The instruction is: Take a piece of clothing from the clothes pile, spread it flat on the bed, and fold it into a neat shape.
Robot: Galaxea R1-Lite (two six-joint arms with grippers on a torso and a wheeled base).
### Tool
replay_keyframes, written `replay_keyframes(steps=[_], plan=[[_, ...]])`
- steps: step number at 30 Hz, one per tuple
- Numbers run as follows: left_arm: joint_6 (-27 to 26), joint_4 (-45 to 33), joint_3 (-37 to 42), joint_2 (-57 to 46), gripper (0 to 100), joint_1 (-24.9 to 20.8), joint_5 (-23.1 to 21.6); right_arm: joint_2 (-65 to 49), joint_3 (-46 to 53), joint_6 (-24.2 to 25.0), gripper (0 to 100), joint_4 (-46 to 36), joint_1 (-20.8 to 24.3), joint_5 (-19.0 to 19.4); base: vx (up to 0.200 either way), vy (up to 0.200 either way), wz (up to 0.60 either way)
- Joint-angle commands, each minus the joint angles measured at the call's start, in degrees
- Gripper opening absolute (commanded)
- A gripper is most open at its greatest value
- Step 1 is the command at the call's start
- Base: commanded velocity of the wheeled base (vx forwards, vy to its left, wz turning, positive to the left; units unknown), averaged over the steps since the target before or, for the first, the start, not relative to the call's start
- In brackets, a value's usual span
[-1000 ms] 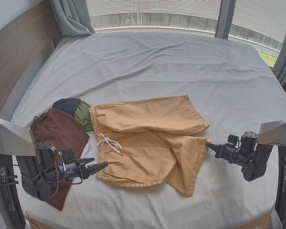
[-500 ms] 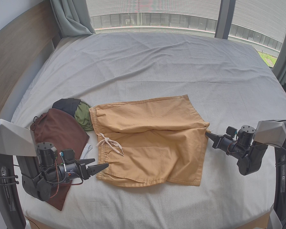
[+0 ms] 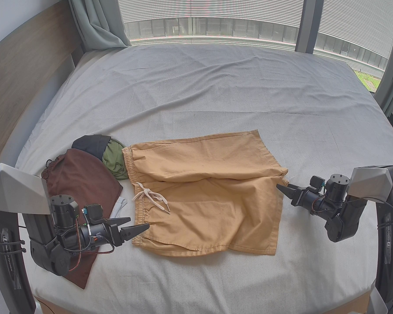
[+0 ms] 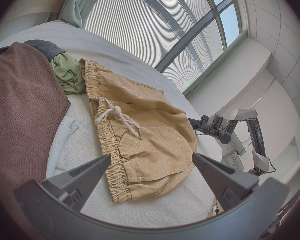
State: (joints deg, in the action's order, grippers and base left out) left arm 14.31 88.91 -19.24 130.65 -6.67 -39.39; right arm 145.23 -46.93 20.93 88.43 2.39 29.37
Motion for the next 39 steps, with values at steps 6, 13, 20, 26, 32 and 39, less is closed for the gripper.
replay_keyframes(steps=[6,13,20,26,32,39], plan=[[0.01,0.04,-0.01,0.05,100,-0.01,0.01,-7.50,12.74,-2.12,100,-0.01,-0.37,6.32,0.000,0.000,0.00],[-0.07,0.04,-0.10,0.13,100,-0.01,0.01,-10.23,21.45,-6.43,100,-0.19,-0.63,12.12,0.000,0.000,0.00],[-0.07,0.04,-0.01,0.13,100,-0.01,0.01,-9.52,26.89,-10.47,100,-0.19,0.07,12.12,0.000,0.000,0.00],[-0.07,0.04,-0.10,0.93,100,0.08,0.10,-7.77,30.41,-12.14,100,-0.19,2.09,12.12,0.000,0.000,0.00],[-0.07,0.04,-0.27,0.93,100,0.08,0.19,-4.60,31.11,-14.16,100,-0.19,3.32,12.12,0.000,0.000,0.00],[-0.07,0.04,-0.36,0.93,100,0.08,0.19,-2.40,31.29,-14.52,100,-0.10,4.73,12.21,0.000,0.000,0.00]])
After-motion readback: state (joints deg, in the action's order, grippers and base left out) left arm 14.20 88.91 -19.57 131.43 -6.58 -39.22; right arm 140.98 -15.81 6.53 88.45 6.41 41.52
